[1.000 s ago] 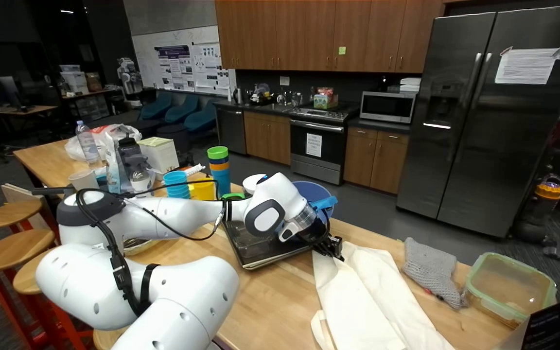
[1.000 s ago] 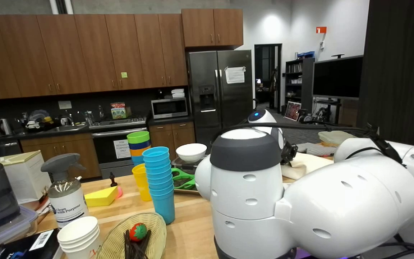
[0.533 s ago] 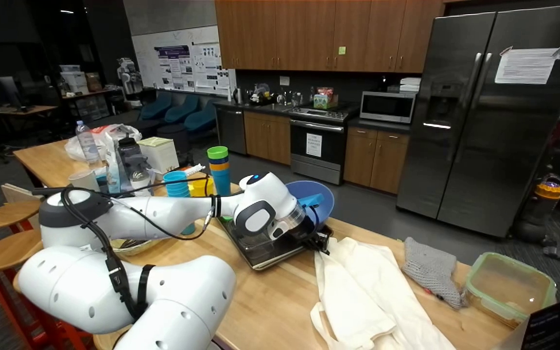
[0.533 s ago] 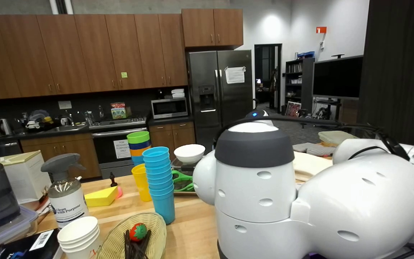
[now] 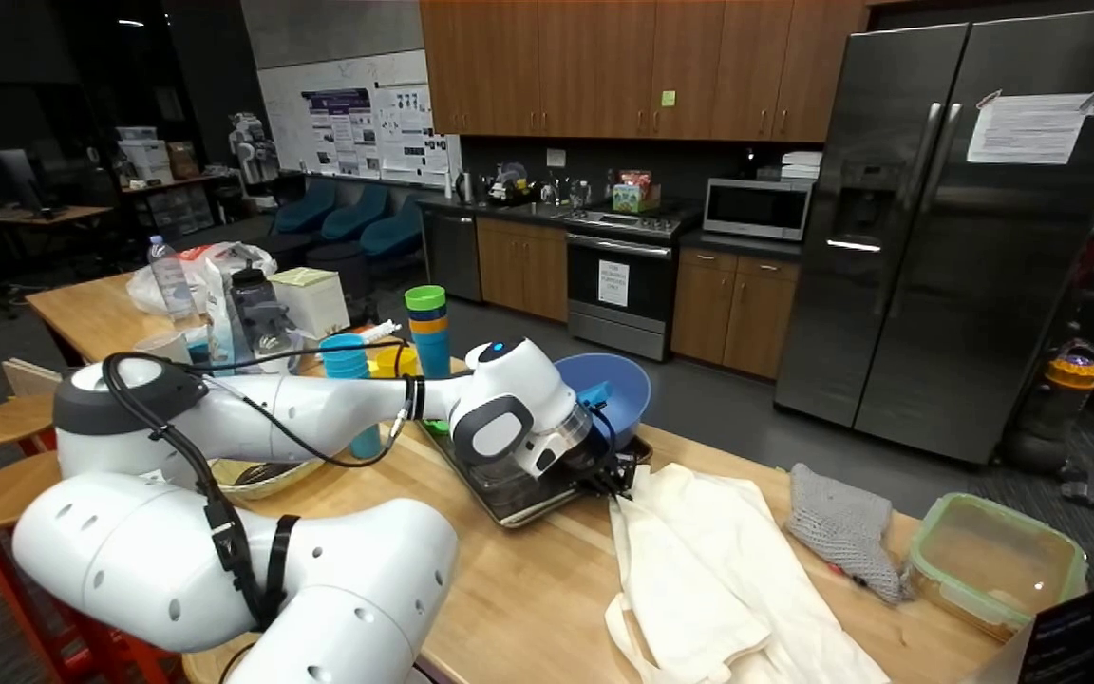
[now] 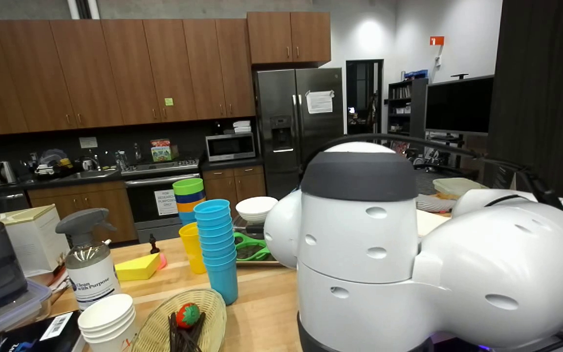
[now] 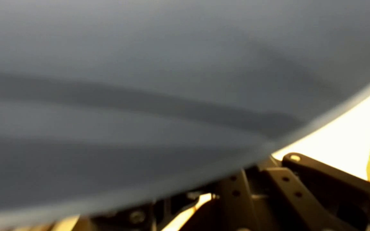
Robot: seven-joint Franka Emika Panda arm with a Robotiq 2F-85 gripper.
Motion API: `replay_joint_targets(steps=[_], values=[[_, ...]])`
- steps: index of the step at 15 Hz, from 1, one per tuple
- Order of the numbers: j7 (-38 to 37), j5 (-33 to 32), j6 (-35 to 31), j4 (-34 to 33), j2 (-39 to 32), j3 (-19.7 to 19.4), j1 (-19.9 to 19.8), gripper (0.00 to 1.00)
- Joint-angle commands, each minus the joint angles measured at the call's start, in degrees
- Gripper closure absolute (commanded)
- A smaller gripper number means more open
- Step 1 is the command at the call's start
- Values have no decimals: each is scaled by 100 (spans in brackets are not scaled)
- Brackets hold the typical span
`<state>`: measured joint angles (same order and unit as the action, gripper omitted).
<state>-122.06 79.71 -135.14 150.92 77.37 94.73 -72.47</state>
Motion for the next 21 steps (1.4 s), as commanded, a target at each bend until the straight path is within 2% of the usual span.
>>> replay_joint_targets(steps=[1,5,10,13,15,18,21], values=[[755,15,-51,190,-478,-120,116,99],[1437,61,-358,246,-439,-13,100,99],[1285,197,-701,235,-390,154,49,99],[1278,580,-909,201,-486,196,41,99],[1209,827,-838,183,-616,134,40,99],[1231,755,-505,222,-899,-54,67,99],[1374,858,-536,240,-1075,-146,97,99]])
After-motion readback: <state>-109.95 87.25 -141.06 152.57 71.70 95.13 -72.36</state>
